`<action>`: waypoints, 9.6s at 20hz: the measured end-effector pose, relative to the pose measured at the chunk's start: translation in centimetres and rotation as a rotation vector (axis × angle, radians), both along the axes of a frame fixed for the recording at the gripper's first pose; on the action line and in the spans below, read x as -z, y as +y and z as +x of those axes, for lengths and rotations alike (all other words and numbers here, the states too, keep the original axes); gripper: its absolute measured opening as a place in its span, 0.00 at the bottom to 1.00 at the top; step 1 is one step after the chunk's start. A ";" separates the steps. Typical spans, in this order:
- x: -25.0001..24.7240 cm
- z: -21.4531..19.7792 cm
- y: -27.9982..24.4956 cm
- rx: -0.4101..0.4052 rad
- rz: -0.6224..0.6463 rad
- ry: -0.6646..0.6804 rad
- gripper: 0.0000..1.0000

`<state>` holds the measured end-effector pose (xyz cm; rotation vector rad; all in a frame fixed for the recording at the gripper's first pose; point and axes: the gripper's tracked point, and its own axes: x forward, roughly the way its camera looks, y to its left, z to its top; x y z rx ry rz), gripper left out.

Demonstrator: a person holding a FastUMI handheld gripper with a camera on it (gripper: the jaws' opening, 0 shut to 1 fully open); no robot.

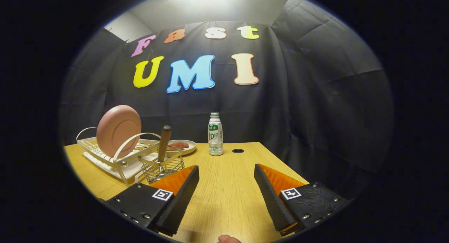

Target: Take the plate from the dish rack, then take the spoon from the basket and place it into the plate.

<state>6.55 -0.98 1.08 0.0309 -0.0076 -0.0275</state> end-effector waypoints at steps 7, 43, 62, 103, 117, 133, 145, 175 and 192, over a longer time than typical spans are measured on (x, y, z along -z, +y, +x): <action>-7.8 -0.5 0.2 0.015 -0.032 -0.010 0.96; -18.9 1.3 28.5 -0.020 -0.063 0.736 0.86; -11.1 7.2 29.5 0.263 -0.318 0.949 0.53; -16.2 -3.7 26.2 0.220 -0.205 0.786 0.03; -3.9 -13.9 23.3 -0.138 0.130 0.937 0.03; 7.3 -13.4 24.1 -0.358 0.416 1.039 0.03; 2.6 -9.9 16.3 -0.226 -0.064 0.674 0.39; -5.8 3.4 10.7 -0.099 0.174 0.176 0.12; -15.4 0.9 12.0 -0.105 0.087 0.189 0.04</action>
